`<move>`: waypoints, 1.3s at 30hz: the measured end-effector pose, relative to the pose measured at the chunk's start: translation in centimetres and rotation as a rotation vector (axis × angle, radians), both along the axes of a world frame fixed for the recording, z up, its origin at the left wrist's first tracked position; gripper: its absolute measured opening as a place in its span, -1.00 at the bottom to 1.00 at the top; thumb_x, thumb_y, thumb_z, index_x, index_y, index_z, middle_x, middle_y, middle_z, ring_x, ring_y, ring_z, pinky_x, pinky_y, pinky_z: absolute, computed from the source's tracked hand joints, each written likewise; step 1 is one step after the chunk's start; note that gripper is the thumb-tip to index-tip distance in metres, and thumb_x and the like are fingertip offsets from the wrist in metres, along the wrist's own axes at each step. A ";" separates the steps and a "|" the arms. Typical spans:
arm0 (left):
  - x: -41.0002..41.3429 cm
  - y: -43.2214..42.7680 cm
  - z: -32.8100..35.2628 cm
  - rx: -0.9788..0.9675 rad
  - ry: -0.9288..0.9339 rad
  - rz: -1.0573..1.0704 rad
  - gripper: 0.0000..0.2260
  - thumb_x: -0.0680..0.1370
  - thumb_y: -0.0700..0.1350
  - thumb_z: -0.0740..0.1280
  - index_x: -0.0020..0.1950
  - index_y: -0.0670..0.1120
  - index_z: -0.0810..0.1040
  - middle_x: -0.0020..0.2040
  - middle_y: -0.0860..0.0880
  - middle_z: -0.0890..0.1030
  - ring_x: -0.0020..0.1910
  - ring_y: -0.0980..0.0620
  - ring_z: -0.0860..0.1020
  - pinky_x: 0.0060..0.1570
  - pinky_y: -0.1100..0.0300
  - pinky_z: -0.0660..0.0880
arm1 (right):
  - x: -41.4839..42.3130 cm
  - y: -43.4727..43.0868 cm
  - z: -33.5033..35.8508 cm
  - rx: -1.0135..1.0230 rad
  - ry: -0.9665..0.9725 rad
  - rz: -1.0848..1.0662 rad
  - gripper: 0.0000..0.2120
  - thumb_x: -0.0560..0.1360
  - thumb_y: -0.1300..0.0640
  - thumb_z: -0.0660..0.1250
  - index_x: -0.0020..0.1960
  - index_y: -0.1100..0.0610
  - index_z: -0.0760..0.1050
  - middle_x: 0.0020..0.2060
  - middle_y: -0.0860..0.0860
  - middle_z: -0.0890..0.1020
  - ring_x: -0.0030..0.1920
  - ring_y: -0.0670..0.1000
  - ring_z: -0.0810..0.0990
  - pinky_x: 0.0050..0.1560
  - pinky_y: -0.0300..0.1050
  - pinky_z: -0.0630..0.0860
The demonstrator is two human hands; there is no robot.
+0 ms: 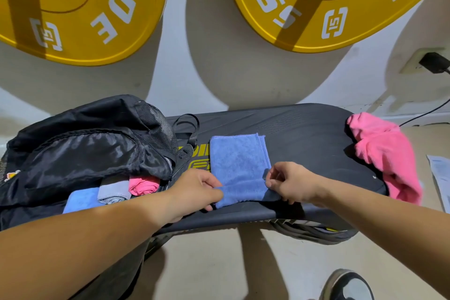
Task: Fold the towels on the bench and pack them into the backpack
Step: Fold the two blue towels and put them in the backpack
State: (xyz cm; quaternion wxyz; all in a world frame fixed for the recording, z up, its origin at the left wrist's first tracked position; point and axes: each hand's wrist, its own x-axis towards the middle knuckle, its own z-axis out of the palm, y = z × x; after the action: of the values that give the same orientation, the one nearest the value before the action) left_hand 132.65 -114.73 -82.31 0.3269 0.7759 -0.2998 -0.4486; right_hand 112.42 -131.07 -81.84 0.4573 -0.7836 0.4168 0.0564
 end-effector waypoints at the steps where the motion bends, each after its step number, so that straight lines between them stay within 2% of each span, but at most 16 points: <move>1: 0.1 0.0 -0.1 0.003 -0.010 0.030 -0.88 0.41 -0.27 0.42 -0.07 -0.18 0.65 -0.24 -0.09 0.65 -0.42 -0.03 0.60 -0.21 0.06 0.63 | 0.1 0.1 -0.1 0.027 0.001 -0.041 -0.92 0.60 0.14 0.33 -0.06 0.12 0.51 -0.23 0.05 0.58 -0.34 0.05 0.52 -0.40 -0.14 0.51; 2: 0.2 -0.2 -0.3 -0.018 -0.063 0.040 -0.87 0.41 -0.27 0.43 -0.07 -0.16 0.62 -0.21 -0.08 0.63 -0.40 -0.02 0.59 -0.18 0.03 0.64 | 0.0 0.1 -0.3 0.002 0.007 -0.065 -0.90 0.60 0.11 0.35 -0.05 0.12 0.51 -0.22 0.05 0.60 -0.33 0.06 0.54 -0.39 -0.14 0.51; 4: 0.5 -0.3 -0.8 -0.143 -0.357 -0.097 -0.86 0.40 -0.25 0.42 -0.08 -0.07 0.60 -0.16 0.02 0.59 -0.31 0.07 0.54 -0.14 0.02 0.62 | 0.0 0.0 -0.6 -0.217 0.029 -0.007 -0.86 0.57 0.01 0.38 -0.07 0.06 0.49 -0.18 -0.03 0.62 -0.22 0.04 0.58 -0.27 -0.15 0.49; 6: 0.9 -0.1 -1.0 -0.337 -0.748 -0.468 -0.80 0.42 -0.26 0.34 -0.05 -0.01 0.60 -0.09 0.07 0.53 -0.17 0.07 0.49 -0.15 0.08 0.51 | -0.3 0.0 -0.9 -0.518 0.012 0.143 -0.85 0.58 -0.04 0.35 -0.10 -0.01 0.46 -0.15 -0.08 0.56 -0.15 0.04 0.56 -0.18 -0.04 0.50; 9: 0.1 0.3 -0.9 -0.436 -1.203 -0.953 -0.80 0.35 -0.26 0.36 -0.06 -0.07 0.57 -0.08 -0.03 0.53 -0.14 -0.08 0.50 -0.24 0.02 0.53 | -0.7 0.2 -1.6 -0.965 -0.072 0.450 -0.88 0.49 0.11 0.40 -0.17 0.06 0.48 -0.22 -0.02 0.50 -0.27 0.11 0.54 -0.40 -0.10 0.37; 11: -0.8 0.9 -1.0 -0.398 -1.258 -0.971 -0.80 0.38 -0.16 0.36 -0.01 -0.11 0.59 -0.08 -0.06 0.55 -0.13 -0.10 0.51 -0.23 0.03 0.55 | -0.8 0.4 -1.8 -1.115 -0.089 0.598 -0.84 0.33 0.20 0.45 -0.26 0.07 0.47 -0.29 0.00 0.49 -0.37 0.11 0.48 -0.43 -0.12 0.28; 14: -0.6 1.0 -1.7 -0.357 -1.272 -0.922 -0.72 0.42 -0.11 0.34 0.11 -0.13 0.59 -0.01 -0.06 0.57 -0.07 -0.10 0.54 -0.14 0.03 0.58 | -1.2 0.5 -1.5 -1.174 -0.154 0.651 -0.80 0.48 0.02 0.36 -0.25 0.10 0.49 -0.14 0.06 0.58 -0.27 0.14 0.52 -0.35 -0.06 0.35; 16: 0.0 0.8 -1.8 -0.322 -1.236 -0.886 -0.69 0.42 -0.16 0.33 0.16 -0.11 0.56 0.09 -0.07 0.58 0.02 -0.12 0.55 -0.04 0.00 0.59 | -1.3 0.4 -1.4 -1.162 -0.143 0.714 -0.74 0.47 -0.09 0.33 -0.16 0.12 0.52 0.10 0.09 0.62 -0.09 0.14 0.57 -0.27 -0.04 0.46; 17: 0.1 0.8 -1.8 -0.295 -1.181 -0.878 -0.70 0.43 -0.17 0.31 0.17 -0.09 0.54 0.15 -0.07 0.57 0.09 -0.13 0.54 0.02 -0.02 0.58 | -1.4 0.4 -1.4 -1.145 -0.118 0.741 -0.74 0.45 -0.11 0.33 -0.13 0.10 0.52 0.10 0.07 0.63 -0.08 0.13 0.59 -0.25 -0.04 0.49; 20: -0.1 0.8 -1.6 -0.235 -1.039 -0.835 -0.74 0.51 -0.19 0.23 0.19 -0.06 0.48 0.20 0.00 0.53 0.18 -0.09 0.49 0.07 -0.06 0.55 | -1.2 0.3 -1.6 -1.057 -0.066 0.693 -0.76 0.42 -0.11 0.38 -0.11 0.04 0.44 -0.18 -0.03 0.61 -0.23 0.09 0.60 -0.28 -0.07 0.47; 25: 0.5 -0.2 -1.0 -0.230 -0.766 -0.581 -0.70 0.51 -0.15 0.29 0.24 -0.01 0.59 0.10 0.05 0.64 0.09 0.03 0.54 0.03 0.21 0.44 | -0.4 0.0 -0.4 -0.572 -0.031 0.368 -0.75 0.52 -0.09 0.32 0.17 -0.06 0.45 0.01 -0.10 0.64 0.00 0.05 0.60 -0.03 -0.04 0.55; 29: 0.6 -0.5 -0.2 -0.159 -0.502 -0.423 -0.78 0.51 -0.18 0.36 0.11 -0.04 0.68 -0.01 0.08 0.61 -0.15 0.23 0.51 -0.13 0.49 0.36 | 0.7 -0.8 0.6 -0.163 0.022 0.172 -0.89 0.52 0.02 0.45 0.01 -0.02 0.57 -0.09 -0.03 0.66 -0.16 -0.05 0.58 -0.07 -0.20 0.53; 32: 1.1 -0.4 -0.3 -0.037 -0.251 -0.348 -0.86 0.46 -0.13 0.37 -0.08 0.02 0.71 -0.17 0.02 0.61 -0.23 0.10 0.50 -0.12 0.23 0.43 | 1.4 -0.6 0.8 0.059 0.041 0.027 -0.92 0.51 0.11 0.43 -0.03 0.11 0.63 -0.18 0.04 0.64 -0.28 -0.02 0.58 -0.20 -0.11 0.63; 35: 1.8 -0.8 -0.6 0.015 -0.104 -0.190 -0.89 0.49 -0.13 0.43 -0.01 -0.01 0.70 -0.26 -0.09 0.58 -0.27 0.04 0.48 -0.17 0.14 0.43 | 1.7 -0.8 0.6 -0.046 0.144 0.070 -0.85 0.53 0.01 0.40 0.00 0.09 0.61 -0.12 0.03 0.63 -0.18 0.04 0.62 -0.15 -0.10 0.62; 37: 2.0 -1.2 -0.8 0.005 -0.066 -0.086 -0.89 0.52 -0.16 0.44 0.04 -0.03 0.65 -0.23 -0.09 0.57 -0.25 -0.02 0.52 -0.20 0.13 0.52 | 1.4 -1.1 0.4 -0.342 0.099 0.209 -0.80 0.56 -0.09 0.35 0.03 0.03 0.59 -0.08 -0.08 0.56 -0.02 0.04 0.61 0.03 -0.08 0.56; 39: 1.7 -1.8 -0.9 0.006 -0.042 0.004 -0.89 0.52 -0.19 0.42 0.04 -0.10 0.60 -0.21 -0.12 0.59 -0.29 -0.05 0.55 -0.27 0.16 0.56 | 0.8 -1.1 0.2 -0.607 -0.039 0.358 -0.76 0.57 -0.17 0.27 0.07 -0.04 0.57 -0.08 -0.16 0.49 0.03 0.02 0.58 -0.03 -0.07 0.53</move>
State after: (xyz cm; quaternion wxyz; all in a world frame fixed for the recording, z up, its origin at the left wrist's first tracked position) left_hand 134.37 -116.56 -83.21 0.3192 0.7866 -0.3038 -0.4325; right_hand 113.23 -132.20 -81.60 0.1945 -0.9454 0.2616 -0.0057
